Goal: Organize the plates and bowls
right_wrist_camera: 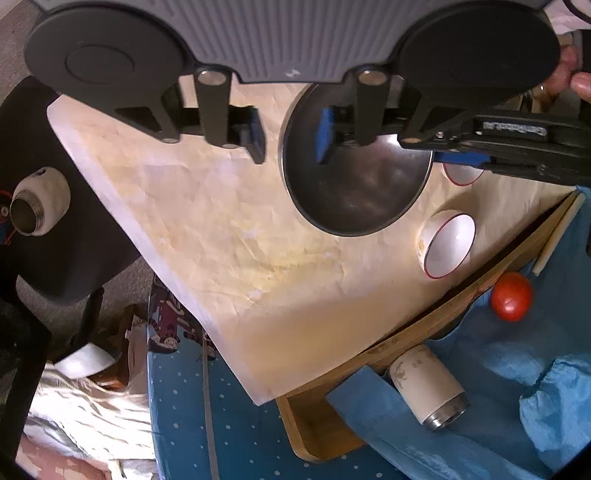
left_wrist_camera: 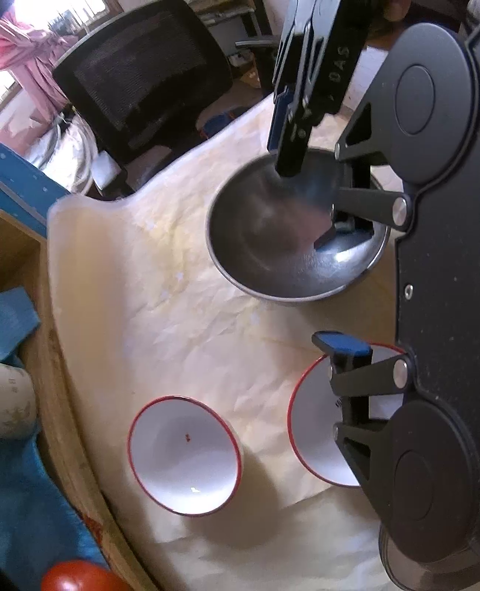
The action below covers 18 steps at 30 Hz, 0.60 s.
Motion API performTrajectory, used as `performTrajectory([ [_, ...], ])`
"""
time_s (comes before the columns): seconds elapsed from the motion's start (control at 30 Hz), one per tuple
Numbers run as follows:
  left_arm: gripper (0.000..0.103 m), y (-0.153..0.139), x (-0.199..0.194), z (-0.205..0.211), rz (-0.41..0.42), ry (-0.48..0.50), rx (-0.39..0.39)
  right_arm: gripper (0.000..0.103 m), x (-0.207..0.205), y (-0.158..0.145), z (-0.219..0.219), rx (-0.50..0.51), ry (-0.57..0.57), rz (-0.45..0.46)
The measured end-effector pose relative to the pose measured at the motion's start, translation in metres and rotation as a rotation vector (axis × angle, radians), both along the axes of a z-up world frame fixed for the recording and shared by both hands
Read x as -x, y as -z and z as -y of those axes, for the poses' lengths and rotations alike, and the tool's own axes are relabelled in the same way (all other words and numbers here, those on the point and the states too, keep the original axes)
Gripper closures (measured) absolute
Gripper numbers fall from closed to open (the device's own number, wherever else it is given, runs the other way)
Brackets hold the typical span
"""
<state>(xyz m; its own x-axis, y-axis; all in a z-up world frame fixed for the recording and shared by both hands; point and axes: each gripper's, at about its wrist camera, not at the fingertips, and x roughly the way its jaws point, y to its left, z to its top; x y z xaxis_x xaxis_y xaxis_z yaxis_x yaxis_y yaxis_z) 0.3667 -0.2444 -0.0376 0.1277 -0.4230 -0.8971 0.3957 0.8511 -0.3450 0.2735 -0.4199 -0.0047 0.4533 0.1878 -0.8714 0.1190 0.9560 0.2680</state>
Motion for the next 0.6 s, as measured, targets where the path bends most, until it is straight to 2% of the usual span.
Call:
performTrajectory([
  [0.1, 0.021, -0.015, 0.001, -0.008, 0.052, -0.009, 0.013, 0.041, 0.0, -0.005, -0.005, 0.018, -0.016, 0.022],
  [0.2, 0.019, -0.029, 0.001, -0.023, 0.091, -0.041, 0.033, 0.029, -0.001, -0.01, -0.01, 0.027, -0.035, 0.043],
  [0.33, 0.007, -0.041, 0.0, -0.052, 0.117, -0.128, 0.05, 0.019, -0.005, -0.016, -0.021, 0.03, -0.077, 0.073],
  [0.43, 0.002, -0.044, 0.0, -0.078, 0.128, -0.202, 0.04, 0.014, -0.008, -0.021, -0.03, 0.027, -0.117, 0.098],
  [0.6, 0.001, -0.039, 0.003, -0.118, 0.121, -0.325, 0.004, 0.001, -0.014, -0.029, -0.05, 0.019, -0.202, 0.156],
])
